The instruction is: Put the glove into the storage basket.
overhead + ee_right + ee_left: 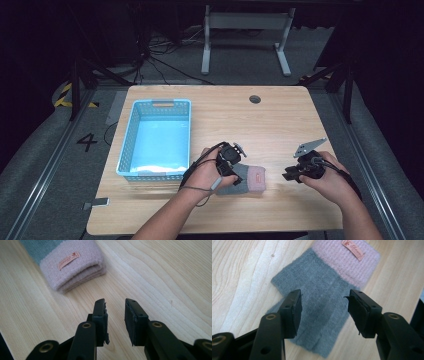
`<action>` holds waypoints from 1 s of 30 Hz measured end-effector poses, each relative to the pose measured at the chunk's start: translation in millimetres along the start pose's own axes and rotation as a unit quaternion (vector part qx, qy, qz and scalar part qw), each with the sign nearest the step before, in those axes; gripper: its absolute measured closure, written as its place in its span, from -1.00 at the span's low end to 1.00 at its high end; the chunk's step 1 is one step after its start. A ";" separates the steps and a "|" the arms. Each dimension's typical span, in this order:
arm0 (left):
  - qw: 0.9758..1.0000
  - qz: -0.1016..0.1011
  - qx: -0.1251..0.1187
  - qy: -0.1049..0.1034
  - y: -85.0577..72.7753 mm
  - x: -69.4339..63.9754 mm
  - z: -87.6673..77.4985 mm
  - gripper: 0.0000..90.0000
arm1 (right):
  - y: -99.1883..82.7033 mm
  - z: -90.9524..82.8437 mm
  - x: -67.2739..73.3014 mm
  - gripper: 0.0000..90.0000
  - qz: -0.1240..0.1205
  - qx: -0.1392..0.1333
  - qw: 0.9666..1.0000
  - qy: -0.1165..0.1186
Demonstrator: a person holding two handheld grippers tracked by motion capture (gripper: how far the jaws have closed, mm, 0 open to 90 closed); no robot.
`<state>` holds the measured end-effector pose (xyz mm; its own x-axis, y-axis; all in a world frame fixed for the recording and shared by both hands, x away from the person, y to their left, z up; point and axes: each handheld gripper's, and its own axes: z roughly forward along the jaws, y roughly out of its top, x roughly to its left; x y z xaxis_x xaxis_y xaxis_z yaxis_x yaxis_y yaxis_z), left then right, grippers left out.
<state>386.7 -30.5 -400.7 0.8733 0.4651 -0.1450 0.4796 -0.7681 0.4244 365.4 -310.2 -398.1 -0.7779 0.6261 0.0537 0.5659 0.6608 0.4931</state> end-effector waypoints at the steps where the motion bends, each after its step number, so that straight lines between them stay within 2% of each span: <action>1: 1.000 0.003 0.003 0.005 0.5 0.9 3.5 -0.03 | 0.2 0.3 0.1 0.57 -0.001 0.000 1.000 0.000; 4: 1.000 0.000 -0.005 0.006 1.3 3.7 11.1 -0.07 | 0.8 1.7 0.0 0.55 -0.005 0.001 1.000 0.004; 7: 1.000 -0.001 0.006 0.002 1.6 5.6 18.0 -0.05 | 1.4 2.0 0.9 0.54 -0.004 0.001 1.000 0.007; 9: 1.000 -0.003 0.014 0.002 1.4 4.8 20.5 -0.12 | 1.5 1.8 1.4 0.52 -0.004 0.000 1.000 0.009; 14: 0.999 0.003 0.033 0.023 4.1 2.4 29.8 -0.41 | 1.6 3.1 2.3 0.48 -0.004 -0.001 1.000 0.017; 19: 0.999 0.007 0.035 0.035 4.7 1.1 34.0 -0.49 | 2.3 2.8 3.4 0.46 -0.002 -0.005 1.000 0.024; 21: 0.998 0.007 0.043 0.043 4.8 1.7 37.4 -0.60 | 2.2 2.7 3.2 0.44 -0.001 -0.007 1.000 0.026; 24: 0.998 -0.004 0.046 0.035 4.5 3.3 39.6 -0.66 | 2.3 3.2 3.6 0.44 -0.001 -0.007 1.000 0.027; 30: 0.998 0.001 0.047 0.031 4.5 5.0 41.6 -0.67 | 2.8 4.4 4.2 0.43 0.000 -0.010 0.999 0.032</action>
<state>396.9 -49.9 -436.6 0.8692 0.4866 -0.0877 0.4854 -0.8060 0.3388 364.9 -303.9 -400.4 -0.7936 0.5986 0.1088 0.5613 0.6514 0.5106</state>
